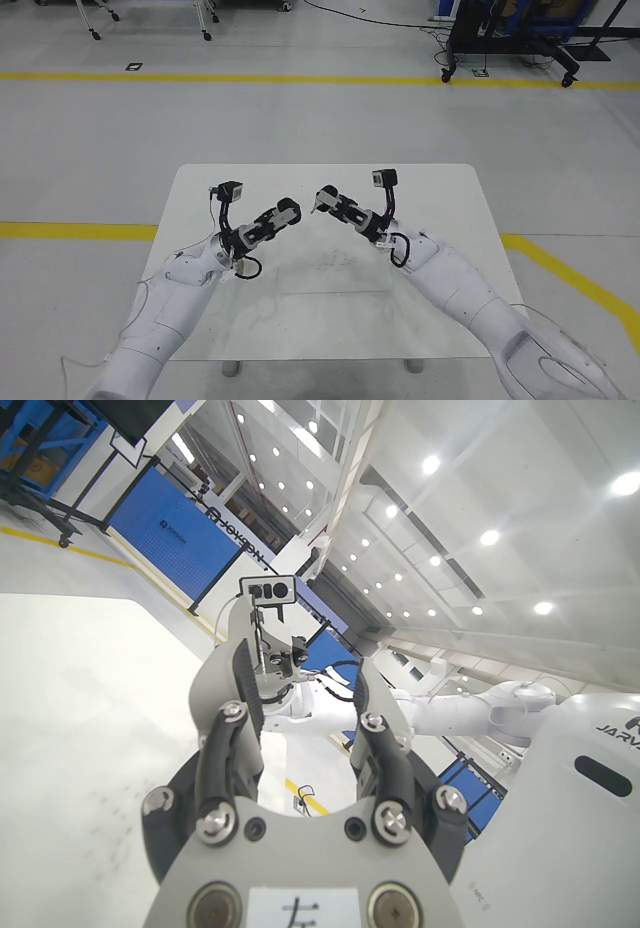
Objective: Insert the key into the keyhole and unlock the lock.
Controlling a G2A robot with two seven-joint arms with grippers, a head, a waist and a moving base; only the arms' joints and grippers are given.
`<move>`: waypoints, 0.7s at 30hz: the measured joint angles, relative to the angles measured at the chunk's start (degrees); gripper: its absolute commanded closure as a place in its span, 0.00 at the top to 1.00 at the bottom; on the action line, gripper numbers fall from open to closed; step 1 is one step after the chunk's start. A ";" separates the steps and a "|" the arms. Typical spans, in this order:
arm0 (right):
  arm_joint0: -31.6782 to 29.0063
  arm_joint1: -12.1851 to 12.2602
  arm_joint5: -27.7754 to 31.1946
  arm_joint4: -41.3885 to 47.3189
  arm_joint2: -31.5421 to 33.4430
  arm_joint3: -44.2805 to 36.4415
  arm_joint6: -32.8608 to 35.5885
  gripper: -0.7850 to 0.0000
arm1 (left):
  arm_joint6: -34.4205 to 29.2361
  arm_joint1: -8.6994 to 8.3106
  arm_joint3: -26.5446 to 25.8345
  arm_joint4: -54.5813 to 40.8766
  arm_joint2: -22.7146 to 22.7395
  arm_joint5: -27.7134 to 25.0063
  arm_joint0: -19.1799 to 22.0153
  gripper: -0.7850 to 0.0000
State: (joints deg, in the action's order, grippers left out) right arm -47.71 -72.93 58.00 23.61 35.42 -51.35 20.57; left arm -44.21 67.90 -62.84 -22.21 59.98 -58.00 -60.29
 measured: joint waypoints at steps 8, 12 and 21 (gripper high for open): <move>1.56 -2.06 0.00 -0.81 0.27 2.76 1.20 0.00 | 5.15 1.15 1.89 5.76 -1.47 0.00 0.70 0.07; 1.84 -2.96 0.00 -3.44 0.89 4.02 -0.58 0.00 | 6.17 1.47 2.73 6.27 -2.10 0.00 1.12 0.15; 1.65 -4.81 0.00 -11.69 2.11 5.78 -6.21 0.00 | 7.47 1.88 4.17 6.67 -2.84 0.77 1.84 0.20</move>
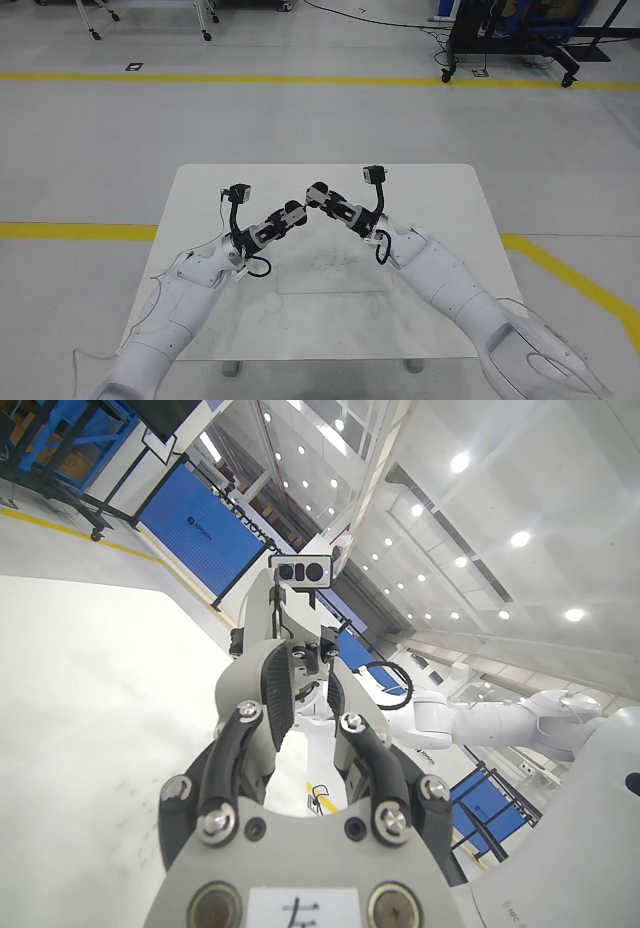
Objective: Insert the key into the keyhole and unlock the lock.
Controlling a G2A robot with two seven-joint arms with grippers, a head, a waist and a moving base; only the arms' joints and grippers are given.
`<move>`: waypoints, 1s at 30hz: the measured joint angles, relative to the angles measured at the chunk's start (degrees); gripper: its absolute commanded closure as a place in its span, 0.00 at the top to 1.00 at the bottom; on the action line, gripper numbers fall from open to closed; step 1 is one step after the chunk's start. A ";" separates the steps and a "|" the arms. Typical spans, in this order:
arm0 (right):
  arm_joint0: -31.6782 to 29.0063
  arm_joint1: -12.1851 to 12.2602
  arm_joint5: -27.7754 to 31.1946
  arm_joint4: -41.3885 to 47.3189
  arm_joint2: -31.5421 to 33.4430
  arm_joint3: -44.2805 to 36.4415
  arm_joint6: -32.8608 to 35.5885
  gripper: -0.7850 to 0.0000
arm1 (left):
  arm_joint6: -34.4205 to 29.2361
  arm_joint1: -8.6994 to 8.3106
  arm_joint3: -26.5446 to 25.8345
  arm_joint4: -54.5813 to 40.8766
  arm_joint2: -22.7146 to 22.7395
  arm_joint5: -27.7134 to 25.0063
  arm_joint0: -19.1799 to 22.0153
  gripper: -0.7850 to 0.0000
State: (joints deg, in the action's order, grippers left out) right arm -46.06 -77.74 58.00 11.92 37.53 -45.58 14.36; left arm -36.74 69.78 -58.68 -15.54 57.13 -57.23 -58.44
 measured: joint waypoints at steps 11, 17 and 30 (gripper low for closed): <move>-0.91 -1.02 0.00 -4.59 2.03 -0.09 -1.11 0.00 | 1.22 0.20 0.64 0.16 0.01 0.85 0.17 0.00; -2.11 -0.89 0.00 -6.33 4.00 -1.40 -1.24 0.00 | 1.59 0.19 0.77 0.14 0.32 1.36 0.12 0.00; -4.78 -0.43 0.00 -7.47 7.85 -4.68 -0.01 0.00 | 0.35 -0.02 0.40 -0.84 0.86 1.82 -0.25 0.05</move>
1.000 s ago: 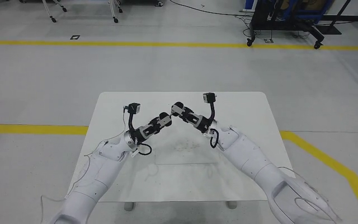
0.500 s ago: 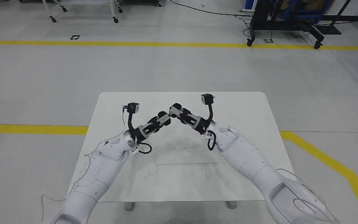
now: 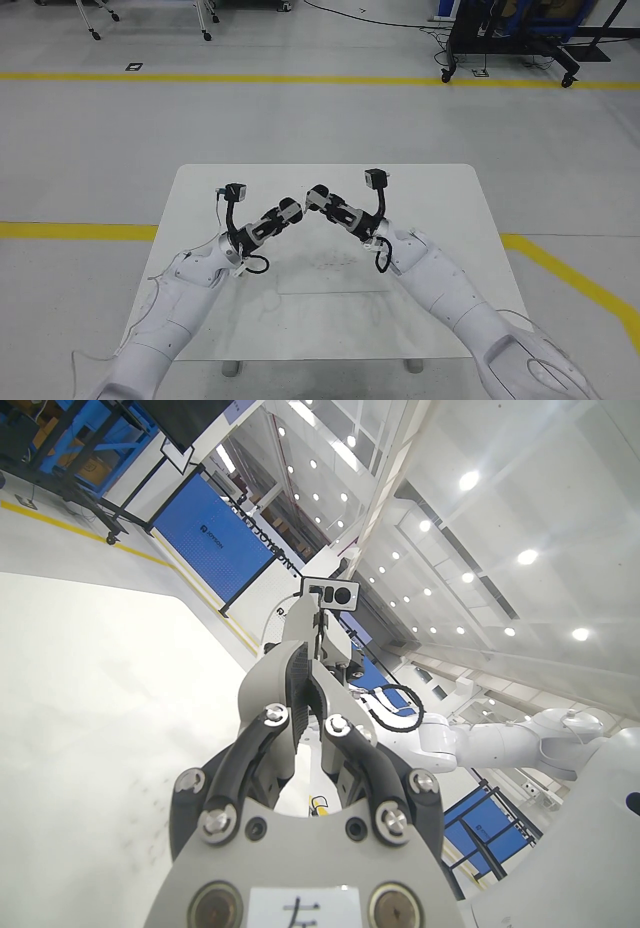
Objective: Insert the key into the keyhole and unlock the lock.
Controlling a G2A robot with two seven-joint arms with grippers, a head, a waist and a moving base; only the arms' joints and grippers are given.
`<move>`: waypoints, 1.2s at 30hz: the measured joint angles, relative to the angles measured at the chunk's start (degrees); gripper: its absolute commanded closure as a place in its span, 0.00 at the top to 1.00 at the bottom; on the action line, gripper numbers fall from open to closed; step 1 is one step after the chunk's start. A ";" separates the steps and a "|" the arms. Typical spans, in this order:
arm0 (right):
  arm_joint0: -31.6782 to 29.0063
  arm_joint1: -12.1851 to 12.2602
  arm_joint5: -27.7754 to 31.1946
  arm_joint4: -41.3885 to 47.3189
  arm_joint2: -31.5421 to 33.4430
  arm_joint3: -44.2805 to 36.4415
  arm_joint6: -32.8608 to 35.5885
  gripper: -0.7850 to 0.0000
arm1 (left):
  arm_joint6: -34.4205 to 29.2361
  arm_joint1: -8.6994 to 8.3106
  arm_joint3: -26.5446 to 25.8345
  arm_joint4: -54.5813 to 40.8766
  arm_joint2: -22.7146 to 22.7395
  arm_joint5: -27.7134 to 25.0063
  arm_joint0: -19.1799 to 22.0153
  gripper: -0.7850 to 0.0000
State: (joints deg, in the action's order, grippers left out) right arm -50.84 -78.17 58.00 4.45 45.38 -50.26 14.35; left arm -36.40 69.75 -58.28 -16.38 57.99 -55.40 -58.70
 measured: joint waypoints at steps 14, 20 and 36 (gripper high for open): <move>-0.22 -0.85 0.00 0.28 1.18 0.10 2.24 0.00 | -2.81 0.06 0.23 -1.83 -0.53 0.14 0.38 0.13; 0.06 -1.42 0.00 0.07 1.41 1.13 2.26 0.00 | -3.49 0.08 0.23 -2.18 -0.68 -0.18 0.38 0.09; 0.61 -2.58 0.00 0.00 2.35 2.92 2.98 0.00 | -5.71 0.07 0.60 -5.16 -0.85 0.16 0.62 0.22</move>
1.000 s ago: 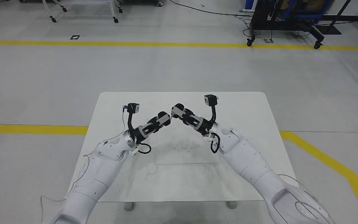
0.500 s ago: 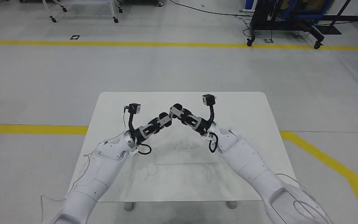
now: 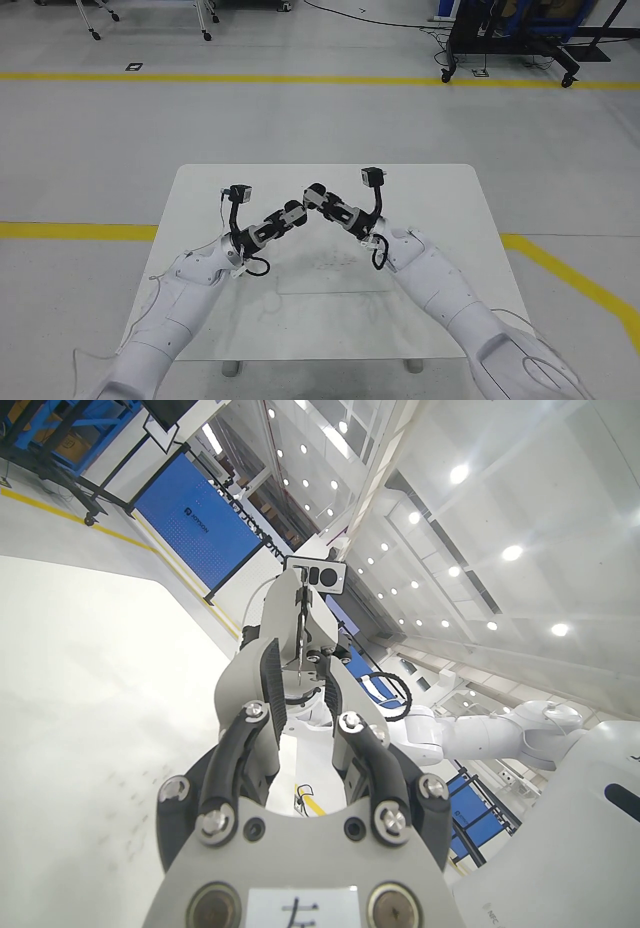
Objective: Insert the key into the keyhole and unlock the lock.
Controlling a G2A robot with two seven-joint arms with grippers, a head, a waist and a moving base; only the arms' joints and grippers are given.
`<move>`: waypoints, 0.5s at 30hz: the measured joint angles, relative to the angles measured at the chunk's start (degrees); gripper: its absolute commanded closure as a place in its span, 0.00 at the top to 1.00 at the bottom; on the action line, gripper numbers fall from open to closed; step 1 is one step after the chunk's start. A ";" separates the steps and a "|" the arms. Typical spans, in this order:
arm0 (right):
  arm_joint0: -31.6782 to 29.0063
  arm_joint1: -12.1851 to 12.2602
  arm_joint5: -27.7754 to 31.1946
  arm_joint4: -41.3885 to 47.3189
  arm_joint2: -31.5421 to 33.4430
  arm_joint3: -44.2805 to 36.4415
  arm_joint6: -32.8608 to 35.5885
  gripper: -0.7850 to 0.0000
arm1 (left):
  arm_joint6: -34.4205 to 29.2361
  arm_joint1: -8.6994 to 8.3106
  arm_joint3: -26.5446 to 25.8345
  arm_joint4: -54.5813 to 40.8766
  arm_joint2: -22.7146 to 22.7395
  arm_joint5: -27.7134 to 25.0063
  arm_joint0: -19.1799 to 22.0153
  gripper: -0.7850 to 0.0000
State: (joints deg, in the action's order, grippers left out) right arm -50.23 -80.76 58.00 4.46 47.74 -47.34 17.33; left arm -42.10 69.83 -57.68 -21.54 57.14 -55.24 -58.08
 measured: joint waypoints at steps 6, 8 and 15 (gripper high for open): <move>0.42 -0.49 0.00 -0.72 0.10 0.56 0.12 0.00 | -0.52 0.10 0.52 -0.32 -0.23 0.51 0.37 0.02; 0.51 -0.65 0.00 -1.25 0.14 0.83 -0.02 0.00 | -0.61 0.15 0.77 -0.28 -0.35 1.01 0.53 0.00; 0.70 -1.11 -0.01 -2.02 0.38 1.25 -0.42 0.00 | -0.31 0.32 1.65 -0.13 -0.36 2.34 1.30 0.00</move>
State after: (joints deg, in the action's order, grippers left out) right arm -49.53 -81.86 57.99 2.44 48.12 -46.09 16.91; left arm -42.42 70.15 -56.03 -21.67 56.78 -52.90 -56.78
